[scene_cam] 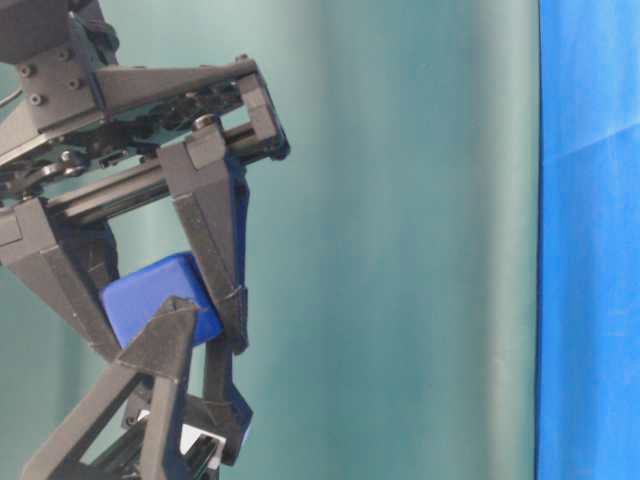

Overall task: Handover the blue block to the right arm after grasping it with the left arm, then place it in the designated position.
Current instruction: 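Close the right gripper on the cube and open the left gripper, then pull the cube away to the right with the right gripper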

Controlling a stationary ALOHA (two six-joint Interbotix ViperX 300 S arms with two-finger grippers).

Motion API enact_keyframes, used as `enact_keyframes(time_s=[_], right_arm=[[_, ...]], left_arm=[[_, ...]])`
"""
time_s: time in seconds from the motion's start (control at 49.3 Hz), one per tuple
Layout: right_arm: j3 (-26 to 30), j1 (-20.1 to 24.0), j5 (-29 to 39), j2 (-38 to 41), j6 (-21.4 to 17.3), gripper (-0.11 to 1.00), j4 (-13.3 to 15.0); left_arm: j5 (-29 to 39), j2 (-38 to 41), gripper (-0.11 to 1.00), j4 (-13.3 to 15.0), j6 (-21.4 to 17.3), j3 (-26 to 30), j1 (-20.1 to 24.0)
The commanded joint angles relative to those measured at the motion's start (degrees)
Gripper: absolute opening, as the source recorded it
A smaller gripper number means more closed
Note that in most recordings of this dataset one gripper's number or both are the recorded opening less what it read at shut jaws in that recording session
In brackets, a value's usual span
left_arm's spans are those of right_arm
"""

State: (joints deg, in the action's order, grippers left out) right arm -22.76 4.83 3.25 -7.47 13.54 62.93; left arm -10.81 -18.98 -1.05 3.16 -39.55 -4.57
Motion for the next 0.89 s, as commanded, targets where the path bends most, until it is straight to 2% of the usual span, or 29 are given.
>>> enact_keyframes(time_s=[0.0,0.73,0.872], right_arm=[[-0.2,0.1,-0.3,-2.5,-0.2,0.41,-0.5],[-16.2,0.5,1.8,-22.1,-0.2,0.41,-1.1],[-17.4,0.6,2.1,-23.3,-0.2,0.41,-2.5]], left_arm=[[-0.6,-0.9,0.92,-0.1,-0.1,0.8,0.2],[-0.6,-1.1,0.92,-0.1,-0.1,0.6,0.5],[-0.6,-1.1,0.92,-0.1,-0.1,0.6,0.8]])
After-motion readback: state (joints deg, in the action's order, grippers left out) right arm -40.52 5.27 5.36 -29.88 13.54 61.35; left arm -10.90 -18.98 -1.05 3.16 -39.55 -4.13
